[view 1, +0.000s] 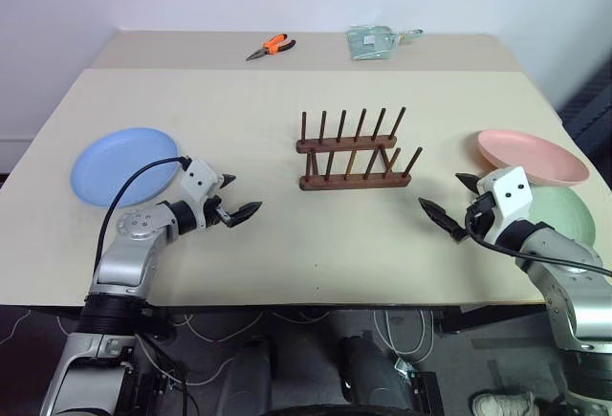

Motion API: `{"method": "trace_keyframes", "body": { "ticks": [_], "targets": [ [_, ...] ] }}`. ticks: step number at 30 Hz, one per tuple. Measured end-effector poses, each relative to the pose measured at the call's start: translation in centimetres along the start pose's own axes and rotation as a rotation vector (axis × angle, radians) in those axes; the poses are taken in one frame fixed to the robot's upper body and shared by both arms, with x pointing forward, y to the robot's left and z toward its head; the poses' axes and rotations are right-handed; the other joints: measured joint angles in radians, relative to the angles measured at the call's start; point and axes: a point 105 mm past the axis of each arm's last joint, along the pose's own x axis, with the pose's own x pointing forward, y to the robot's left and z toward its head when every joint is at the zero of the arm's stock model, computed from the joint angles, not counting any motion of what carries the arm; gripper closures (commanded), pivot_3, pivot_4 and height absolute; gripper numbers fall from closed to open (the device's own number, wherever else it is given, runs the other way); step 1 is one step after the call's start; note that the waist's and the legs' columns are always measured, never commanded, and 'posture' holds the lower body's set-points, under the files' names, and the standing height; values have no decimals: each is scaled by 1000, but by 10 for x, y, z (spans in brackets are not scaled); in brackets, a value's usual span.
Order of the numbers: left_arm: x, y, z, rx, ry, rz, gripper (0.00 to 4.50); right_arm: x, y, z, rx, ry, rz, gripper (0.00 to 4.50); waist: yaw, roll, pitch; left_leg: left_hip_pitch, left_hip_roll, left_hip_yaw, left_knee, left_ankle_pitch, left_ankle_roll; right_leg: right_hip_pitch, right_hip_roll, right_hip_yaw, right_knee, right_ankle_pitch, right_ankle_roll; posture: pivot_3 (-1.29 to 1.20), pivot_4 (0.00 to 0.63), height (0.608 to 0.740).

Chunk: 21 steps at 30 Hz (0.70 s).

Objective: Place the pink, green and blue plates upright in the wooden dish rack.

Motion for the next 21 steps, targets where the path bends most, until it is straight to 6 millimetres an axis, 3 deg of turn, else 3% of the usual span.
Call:
{"method": "trace_keyframes", "body": {
  "ticks": [9,15,21],
  "targets": [
    [7,-6,5,-6,-14,-43,0,6,5,5,-4,-11,33,25,4,0,0,0,0,0,1,0,0,0,0,0,0,0,0,0,150,732],
    [47,-22,24,54,-7,-227,0,10,14,7,-16,-15,38,25,4,0,0,-1,-1,0,2,0,0,1,0,0,-1,0,0,0,150,732],
    [92,-39,15,101,65,-363,0,2,25,5,-14,-19,7,25,4,-1,0,-2,-1,-1,4,-1,2,1,1,0,-1,0,1,0,150,732]
  ]
}}
